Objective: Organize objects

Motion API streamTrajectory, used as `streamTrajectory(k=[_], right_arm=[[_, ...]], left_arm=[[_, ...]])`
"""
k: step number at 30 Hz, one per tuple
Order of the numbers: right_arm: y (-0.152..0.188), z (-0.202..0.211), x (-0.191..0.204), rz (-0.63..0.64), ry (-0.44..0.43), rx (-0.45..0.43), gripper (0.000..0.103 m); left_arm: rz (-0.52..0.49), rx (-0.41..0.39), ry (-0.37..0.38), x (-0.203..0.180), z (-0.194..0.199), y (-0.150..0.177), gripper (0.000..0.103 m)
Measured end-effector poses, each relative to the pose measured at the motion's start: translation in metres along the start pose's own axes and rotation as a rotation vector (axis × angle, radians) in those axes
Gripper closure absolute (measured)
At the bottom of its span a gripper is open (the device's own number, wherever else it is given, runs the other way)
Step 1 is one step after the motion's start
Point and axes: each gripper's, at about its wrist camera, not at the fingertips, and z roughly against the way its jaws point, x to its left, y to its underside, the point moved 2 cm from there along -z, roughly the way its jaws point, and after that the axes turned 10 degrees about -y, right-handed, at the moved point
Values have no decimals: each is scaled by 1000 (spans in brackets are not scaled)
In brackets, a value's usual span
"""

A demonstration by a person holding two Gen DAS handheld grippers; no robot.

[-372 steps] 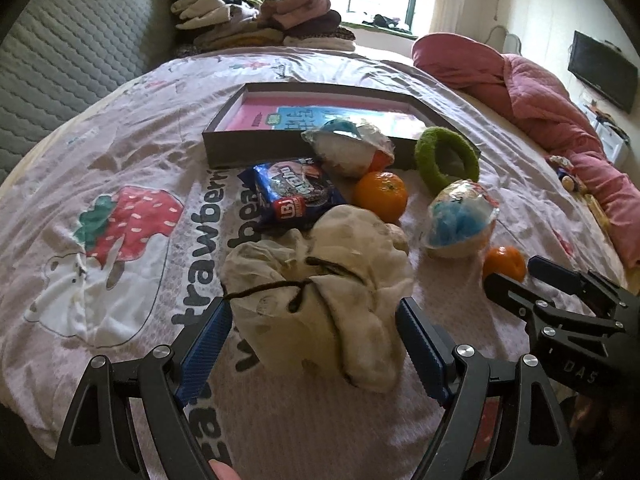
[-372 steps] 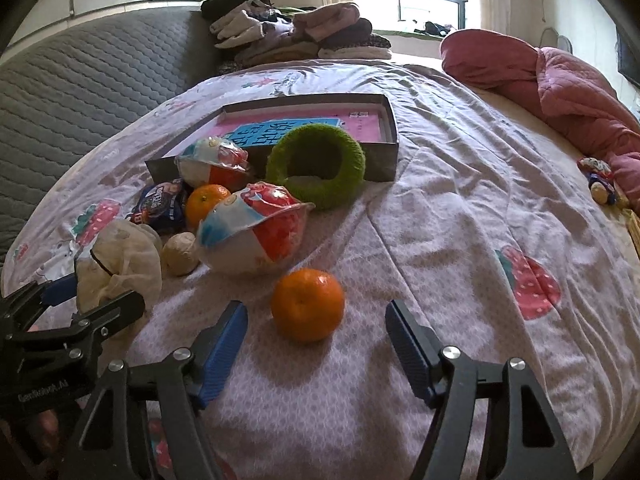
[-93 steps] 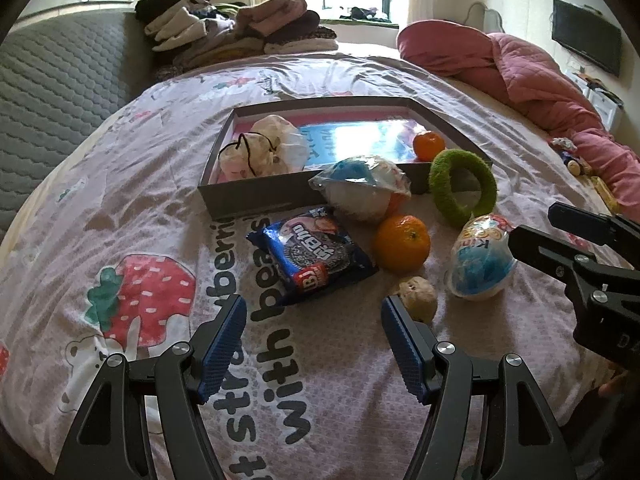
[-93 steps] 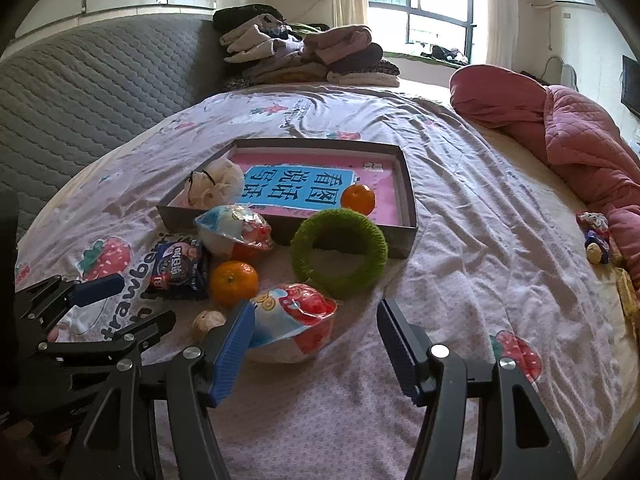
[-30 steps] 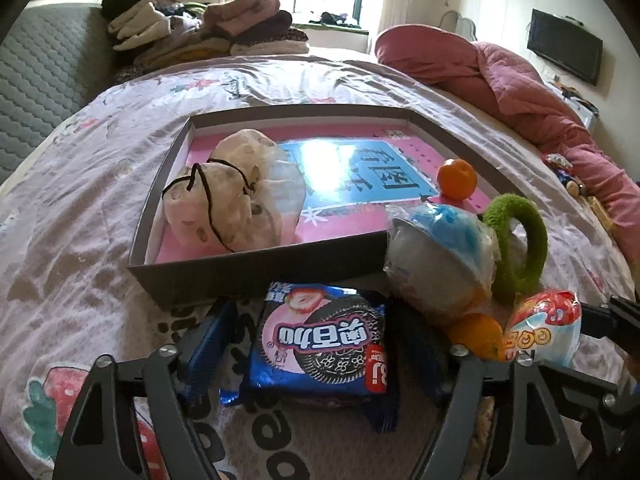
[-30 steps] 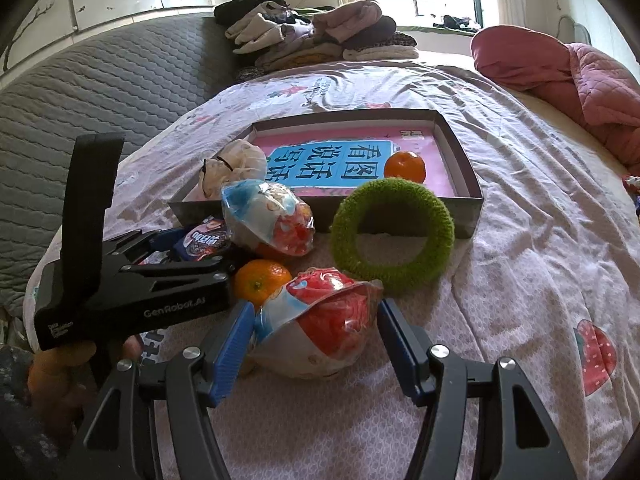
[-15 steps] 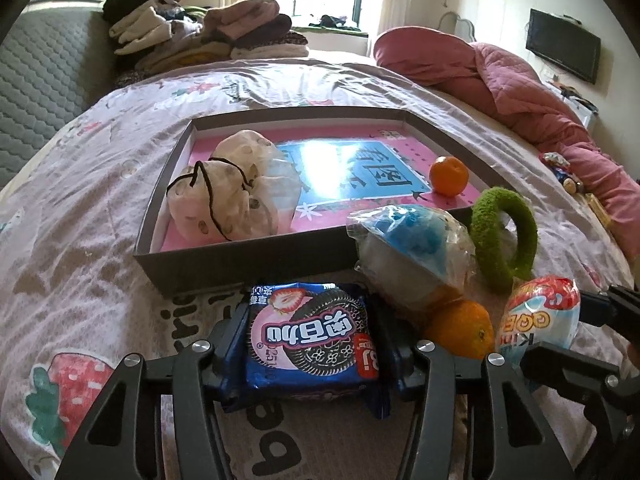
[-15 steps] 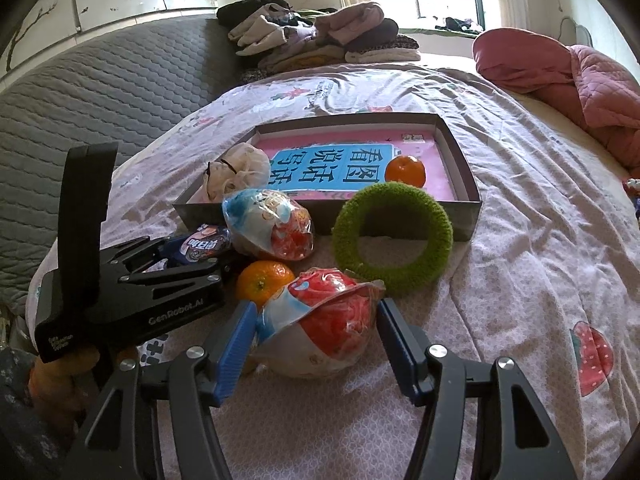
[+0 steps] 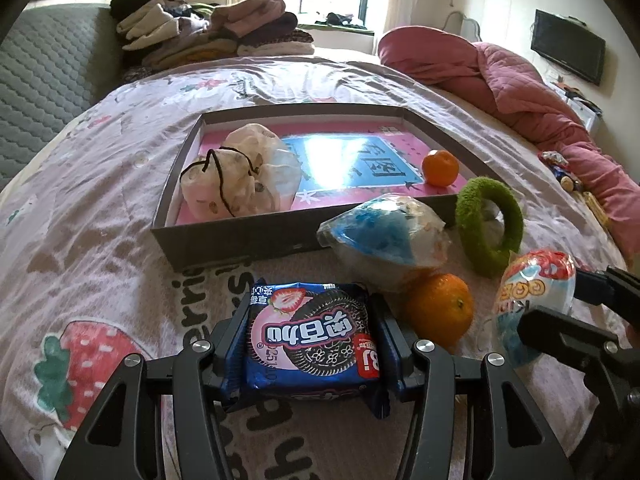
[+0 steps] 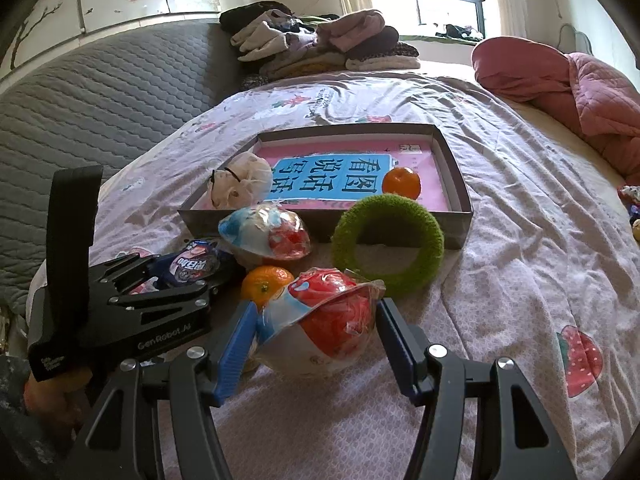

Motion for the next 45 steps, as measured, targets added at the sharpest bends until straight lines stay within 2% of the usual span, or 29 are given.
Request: streamTrajectory(k=[6, 22, 45], right_arm=[[-1, 7, 3, 6, -3, -9, 42], [-10, 39, 17, 37, -7, -74, 42], [-18, 84, 31, 84, 3, -168, 42]], left_arm=[[11, -4, -10, 0, 10, 3, 47], [6, -92, -23, -9, 65, 0, 47], [30, -172, -61, -13, 126, -7, 47]])
